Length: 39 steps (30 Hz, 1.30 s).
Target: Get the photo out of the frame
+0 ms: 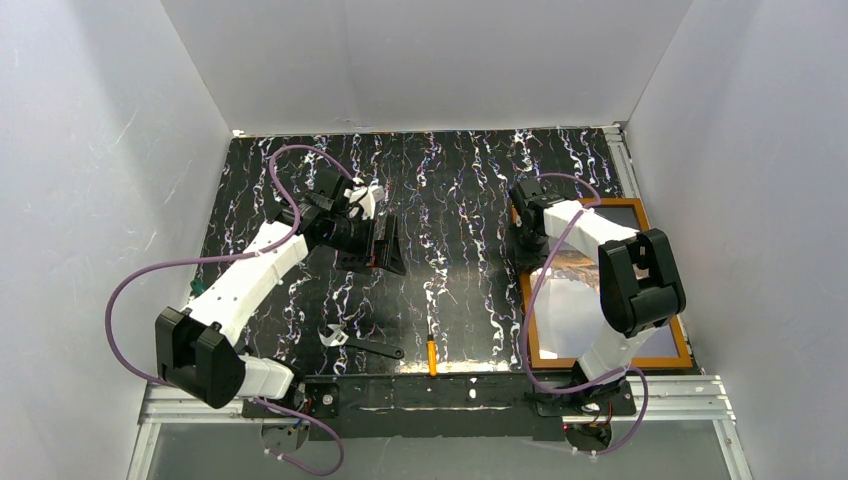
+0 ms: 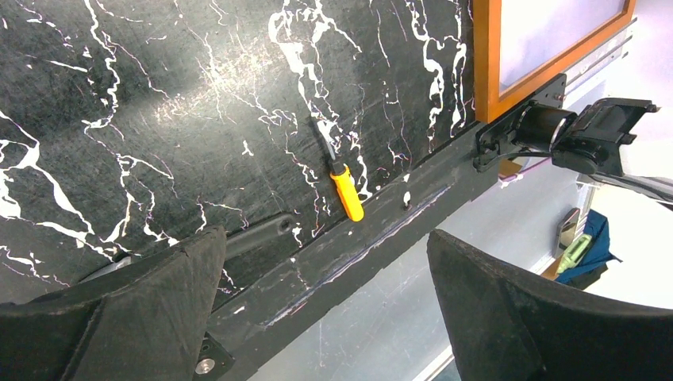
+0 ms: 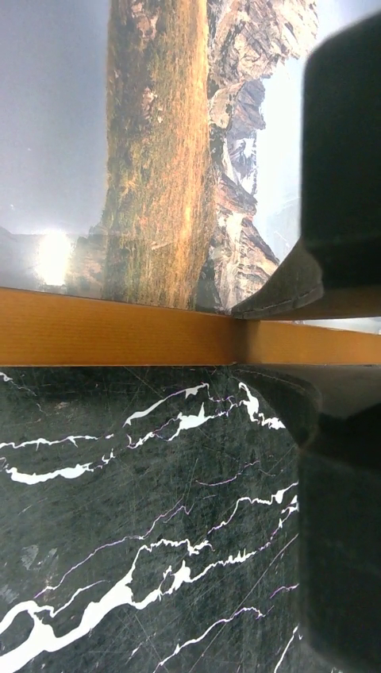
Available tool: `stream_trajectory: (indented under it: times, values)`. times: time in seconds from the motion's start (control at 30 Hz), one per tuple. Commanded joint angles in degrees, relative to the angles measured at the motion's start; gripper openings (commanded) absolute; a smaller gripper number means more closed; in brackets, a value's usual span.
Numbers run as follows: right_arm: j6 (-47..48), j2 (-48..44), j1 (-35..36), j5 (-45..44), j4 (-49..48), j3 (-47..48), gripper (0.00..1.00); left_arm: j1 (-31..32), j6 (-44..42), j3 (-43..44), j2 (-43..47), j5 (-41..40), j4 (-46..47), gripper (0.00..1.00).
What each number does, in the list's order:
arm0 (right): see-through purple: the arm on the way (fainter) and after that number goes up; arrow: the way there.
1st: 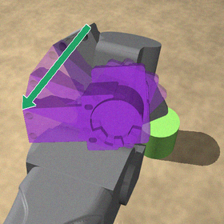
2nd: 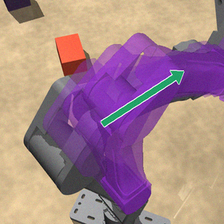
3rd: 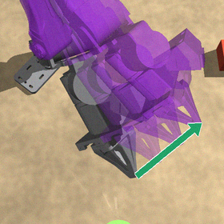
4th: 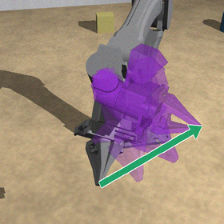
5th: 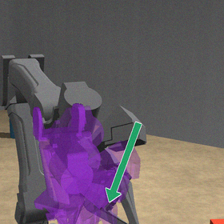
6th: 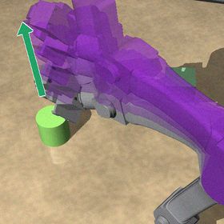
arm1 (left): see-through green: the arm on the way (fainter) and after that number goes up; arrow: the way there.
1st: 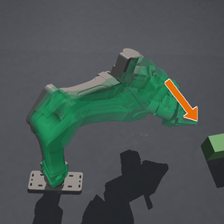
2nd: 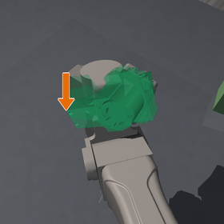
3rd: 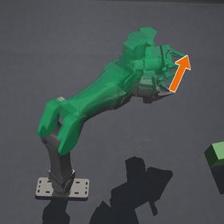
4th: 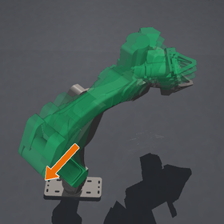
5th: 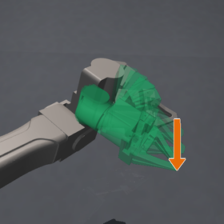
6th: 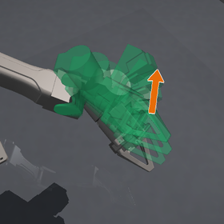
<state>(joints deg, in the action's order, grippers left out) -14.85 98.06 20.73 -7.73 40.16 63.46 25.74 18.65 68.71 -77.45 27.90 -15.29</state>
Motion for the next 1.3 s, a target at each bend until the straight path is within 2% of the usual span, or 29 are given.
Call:
stream_trajectory:
  times: [0.0, 0.2, 0.37, 0.47, 0.63, 0.9, 1.0, 1.1, 1.27]
  values:
    - [2.0, 1.7, 0.9, -3.5, -1.2, 3.0, 0.18, 0.5, 0.2, -1.0, -0.3, 2.0, -3.8, 1.00]
    - [8.7, 5.1, 4.7, -7.1, -1.5, 7.3, 0.01, 0.5, 0.2, -1.2, -0.2, 0.9, -3.8, 1.00]
    - [19.3, 9.1, 9.6, -11.3, -4.5, 11.0, 0.01, 0.5, 0.7, -1.6, -1.1, -1.5, -4.0, 1.00]
    - [25.1, 8.9, 12.7, -9.9, -8.2, 10.4, 0.01, 0.5, 1.4, -2.0, -1.3, -3.3, -3.6, 1.00]
    - [31.1, 6.2, 16.6, -3.9, -12.8, 8.1, 0.01, -0.1, 2.2, -3.7, 1.1, -12.2, -3.7, 1.00]
    - [32.1, 4.7, 19.0, 0.1, -15.9, 5.1, 0.01, -0.8, 5.7, -6.3, 1.9, -14.3, -0.7, 1.00]
    - [30.1, 3.6, 19.1, 2.5, -16.3, 4.8, 0.01, -0.9, 11.2, -7.8, 0.9, -12.2, 2.2, 1.00]
    - [27.6, 2.9, 19.2, 4.3, -15.6, 5.6, 0.01, -1.7, 21.8, -11.4, 0.6, -8.6, 8.0, 1.00]
    - [21.7, 1.4, 19.2, 5.8, -14.9, 7.2, 0.01, -3.9, 40.7, -18.8, -0.2, -2.8, 27.3, 1.00]
